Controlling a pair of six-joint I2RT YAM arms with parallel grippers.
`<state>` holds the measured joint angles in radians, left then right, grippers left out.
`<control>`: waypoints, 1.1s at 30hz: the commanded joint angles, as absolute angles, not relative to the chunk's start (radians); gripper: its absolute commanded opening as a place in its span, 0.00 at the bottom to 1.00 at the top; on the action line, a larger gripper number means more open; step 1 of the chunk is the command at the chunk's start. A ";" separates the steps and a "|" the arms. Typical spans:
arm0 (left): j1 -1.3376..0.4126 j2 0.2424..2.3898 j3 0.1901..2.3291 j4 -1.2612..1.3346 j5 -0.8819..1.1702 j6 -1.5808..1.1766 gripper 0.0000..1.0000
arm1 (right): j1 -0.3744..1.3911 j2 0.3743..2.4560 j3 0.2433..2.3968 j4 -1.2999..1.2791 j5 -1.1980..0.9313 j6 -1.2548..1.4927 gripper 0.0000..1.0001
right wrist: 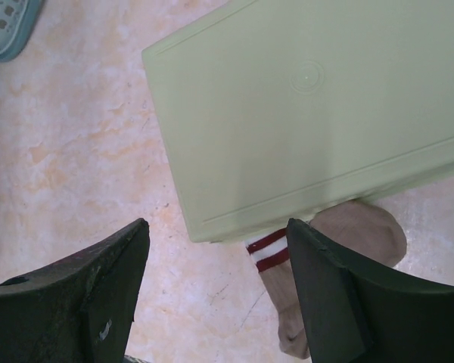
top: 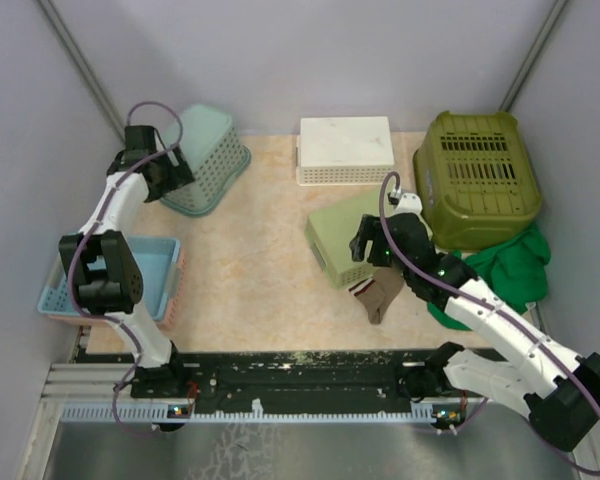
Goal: Turn the large container upside down
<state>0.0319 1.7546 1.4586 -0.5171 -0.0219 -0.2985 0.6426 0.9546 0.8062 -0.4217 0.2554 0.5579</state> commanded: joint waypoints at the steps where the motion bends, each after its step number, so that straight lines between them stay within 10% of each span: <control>1: 0.093 1.806 1.608 -0.591 -0.037 -0.353 0.95 | 0.634 0.904 0.836 -0.432 0.295 0.544 0.73; 10: -0.139 1.482 1.316 -0.409 -0.080 -0.268 0.92 | 0.634 0.943 0.828 -0.406 0.283 0.549 0.73; 27: 0.068 1.988 1.849 -0.615 0.017 -0.253 1.00 | 0.634 1.013 0.911 -0.390 0.237 0.510 0.73; 33: 0.036 1.754 1.579 -0.596 -0.004 -0.323 1.00 | 0.634 1.018 0.905 -0.394 0.234 0.512 0.73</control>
